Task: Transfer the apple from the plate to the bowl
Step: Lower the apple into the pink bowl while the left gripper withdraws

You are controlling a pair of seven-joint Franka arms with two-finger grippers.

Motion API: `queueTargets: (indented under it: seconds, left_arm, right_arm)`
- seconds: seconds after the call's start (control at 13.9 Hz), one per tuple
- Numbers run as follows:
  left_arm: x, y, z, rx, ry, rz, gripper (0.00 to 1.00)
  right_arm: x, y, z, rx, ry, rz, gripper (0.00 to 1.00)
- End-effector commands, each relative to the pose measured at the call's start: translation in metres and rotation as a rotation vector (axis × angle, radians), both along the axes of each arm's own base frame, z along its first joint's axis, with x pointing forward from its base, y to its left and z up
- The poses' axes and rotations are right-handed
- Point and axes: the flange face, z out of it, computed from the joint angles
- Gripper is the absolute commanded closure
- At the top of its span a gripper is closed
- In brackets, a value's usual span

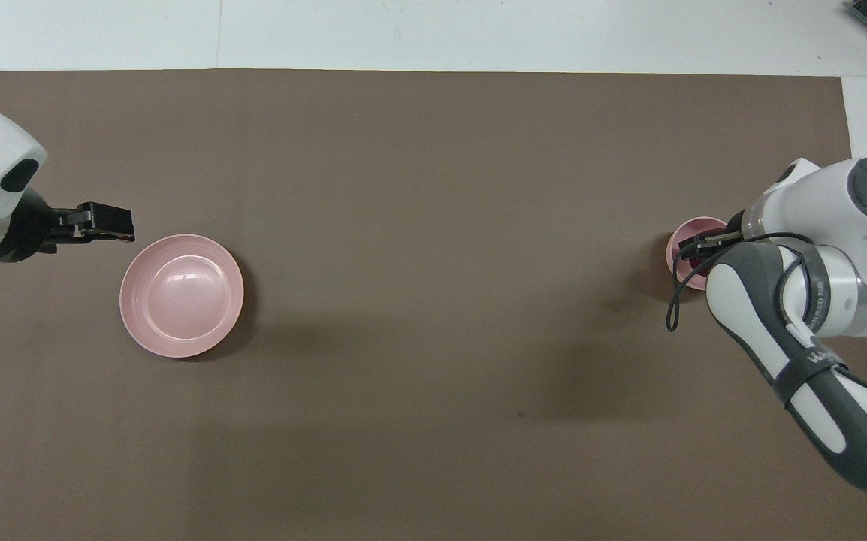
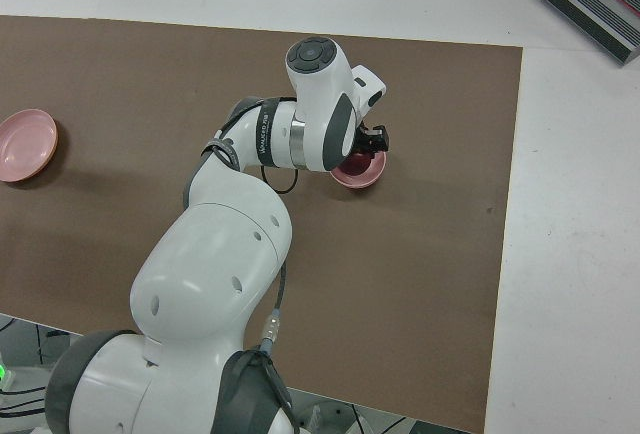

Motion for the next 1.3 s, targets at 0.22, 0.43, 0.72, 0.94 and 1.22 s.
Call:
queueTargets:
  seconds: [0.22,0.43,0.72,0.94,1.22]
  left_arm:
    - [-0.007,0.039,0.050,0.012,0.079,-0.022,0.00]
    - [-0.010,0.043,0.052,0.015,0.086,-0.044,0.00]
    - [-0.011,0.040,0.073,-0.033,0.045,-0.017,0.00]
    - [-0.015,0.034,0.076,-0.026,0.084,-0.052,0.00]
    - [-0.020,0.034,0.068,0.007,0.093,-0.113,0.00]
  right_arm:
    - [0.005,-0.006,-0.015,-0.009,0.009,0.011,0.87]
    - [0.005,-0.007,-0.021,-0.009,0.019,0.009,0.64]
    - [0.005,-0.006,-0.021,-0.004,0.021,0.007,0.00]
    - [0.006,-0.003,-0.016,0.001,0.022,0.007,0.00]
    - [0.011,0.001,0.044,0.003,0.017,0.006,0.00]
